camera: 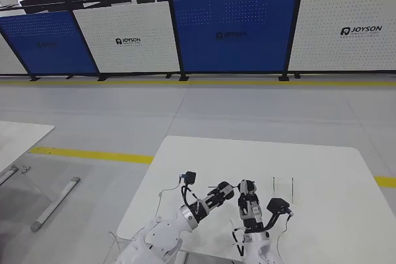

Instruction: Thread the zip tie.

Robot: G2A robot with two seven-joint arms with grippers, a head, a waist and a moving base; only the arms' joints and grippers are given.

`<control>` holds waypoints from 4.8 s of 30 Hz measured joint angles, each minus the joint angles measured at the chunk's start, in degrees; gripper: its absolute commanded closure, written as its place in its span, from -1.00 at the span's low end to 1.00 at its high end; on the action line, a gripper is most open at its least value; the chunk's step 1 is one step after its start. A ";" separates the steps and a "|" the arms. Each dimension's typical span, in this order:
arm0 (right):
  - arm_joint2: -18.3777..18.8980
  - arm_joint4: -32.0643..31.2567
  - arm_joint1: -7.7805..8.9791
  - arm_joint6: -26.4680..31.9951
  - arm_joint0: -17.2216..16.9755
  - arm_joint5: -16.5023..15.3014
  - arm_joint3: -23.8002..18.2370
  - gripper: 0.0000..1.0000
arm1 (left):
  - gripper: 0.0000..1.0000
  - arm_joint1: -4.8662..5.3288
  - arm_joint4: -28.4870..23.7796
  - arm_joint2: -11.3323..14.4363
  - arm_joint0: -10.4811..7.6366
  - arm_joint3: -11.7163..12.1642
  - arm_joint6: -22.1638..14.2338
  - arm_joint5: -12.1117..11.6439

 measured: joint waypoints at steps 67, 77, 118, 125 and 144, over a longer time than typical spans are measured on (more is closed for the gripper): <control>0.05 -4.34 0.06 -0.27 -0.37 2.81 -1.73 1.00 | 1.00 -0.25 0.09 0.45 -0.51 0.37 2.36 1.75; 0.94 -3.31 0.29 0.41 -0.92 0.95 -2.75 1.00 | 1.00 -0.27 0.12 0.74 -0.70 0.09 2.05 1.77; 0.83 -7.87 0.56 0.95 -1.30 5.61 -3.88 1.00 | 0.32 0.03 1.17 0.03 0.33 -1.09 3.01 0.82; 0.77 -7.83 0.44 0.70 -0.91 6.48 -3.21 1.00 | 0.58 0.13 -0.39 -1.06 0.57 -0.92 3.31 0.35; 0.65 -7.92 0.29 0.02 -0.64 6.47 -2.99 1.00 | 1.00 0.13 -0.28 -1.06 0.41 -0.46 2.96 1.00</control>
